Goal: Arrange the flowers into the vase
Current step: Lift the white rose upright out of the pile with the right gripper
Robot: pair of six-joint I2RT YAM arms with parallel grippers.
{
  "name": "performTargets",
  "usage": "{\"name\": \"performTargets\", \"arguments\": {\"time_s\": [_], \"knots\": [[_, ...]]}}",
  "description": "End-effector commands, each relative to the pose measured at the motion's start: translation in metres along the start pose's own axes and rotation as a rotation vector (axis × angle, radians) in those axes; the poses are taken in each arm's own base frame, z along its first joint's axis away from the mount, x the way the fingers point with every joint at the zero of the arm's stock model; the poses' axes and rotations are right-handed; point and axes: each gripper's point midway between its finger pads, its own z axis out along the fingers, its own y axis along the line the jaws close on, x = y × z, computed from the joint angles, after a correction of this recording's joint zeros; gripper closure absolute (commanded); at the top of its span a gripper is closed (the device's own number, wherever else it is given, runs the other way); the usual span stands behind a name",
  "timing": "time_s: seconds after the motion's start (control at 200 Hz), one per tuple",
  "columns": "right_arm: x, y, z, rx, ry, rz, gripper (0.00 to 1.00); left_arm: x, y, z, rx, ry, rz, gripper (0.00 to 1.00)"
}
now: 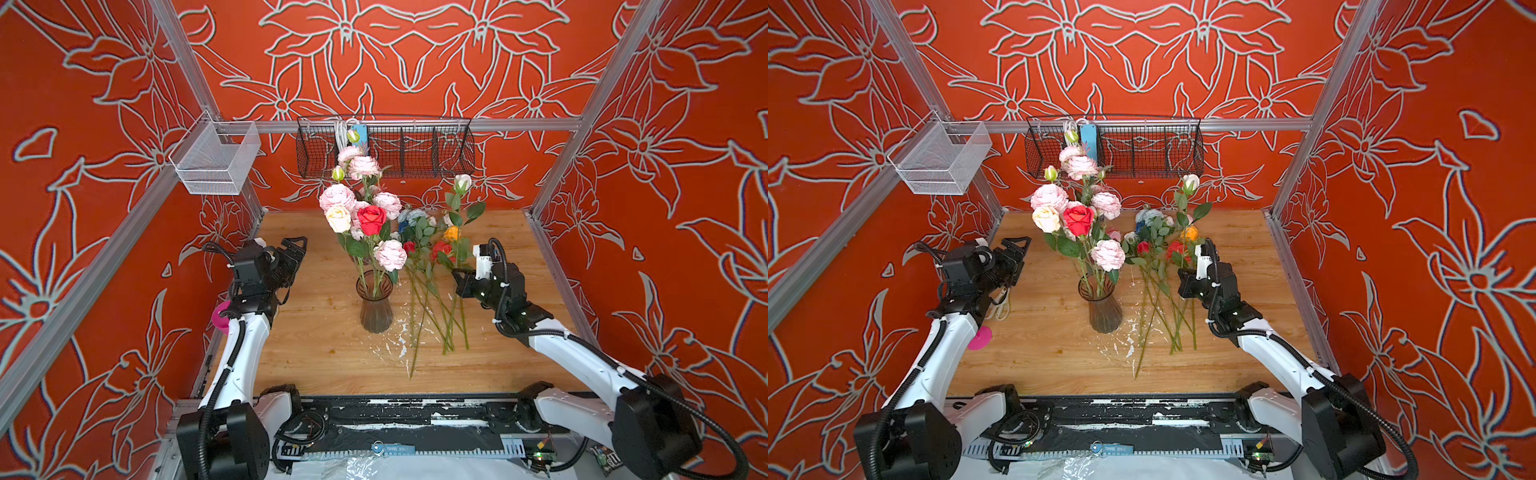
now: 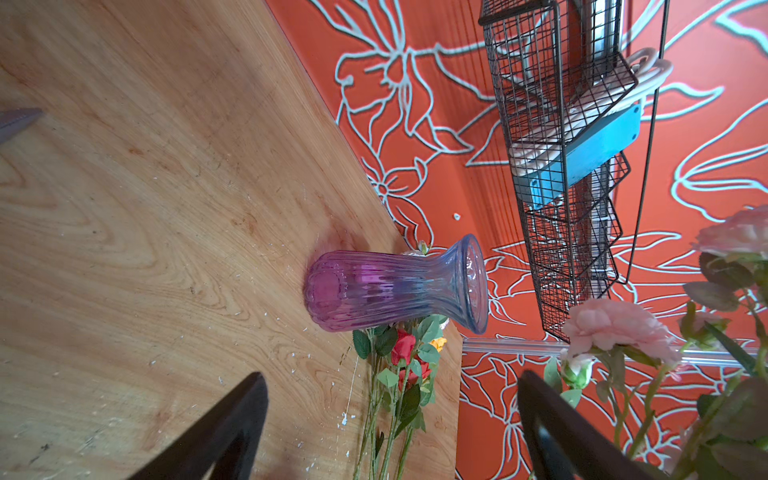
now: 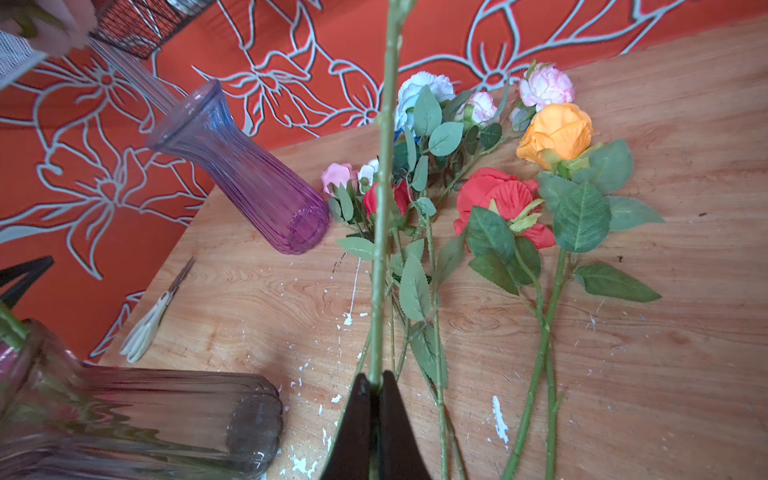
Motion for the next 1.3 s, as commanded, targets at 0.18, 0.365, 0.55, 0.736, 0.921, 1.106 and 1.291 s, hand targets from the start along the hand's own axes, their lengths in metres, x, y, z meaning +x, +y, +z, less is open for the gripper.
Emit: {"name": "performTargets", "arguments": {"time_s": [0.18,0.365,0.55,0.736,0.921,1.106,1.291], "knots": [[-0.029,0.021,-0.019,-0.091,-0.151,-0.001,1.0,-0.006,-0.006,0.001,0.018,-0.014,0.009,0.06],[-0.037,0.047,-0.033,-0.166,-0.187,-0.038,1.0,-0.006,-0.005,0.0,0.01,-0.017,0.01,0.06],[-0.047,0.089,-0.061,-0.233,-0.236,-0.12,1.0,-0.008,-0.012,-0.006,0.03,-0.032,0.016,0.06],[-0.07,0.121,-0.089,-0.298,-0.306,-0.152,1.0,-0.01,-0.021,-0.014,0.056,-0.05,0.034,0.06],[-0.107,0.164,-0.11,-0.401,-0.397,-0.175,1.0,-0.01,-0.027,-0.02,0.071,-0.058,0.042,0.06],[-0.145,0.225,-0.125,-0.541,-0.49,-0.226,1.0,-0.014,-0.033,-0.032,0.076,-0.107,0.068,0.06],[-0.156,0.273,-0.127,-0.662,-0.528,-0.23,1.0,-0.014,-0.034,-0.033,0.081,-0.106,0.07,0.05]]}}
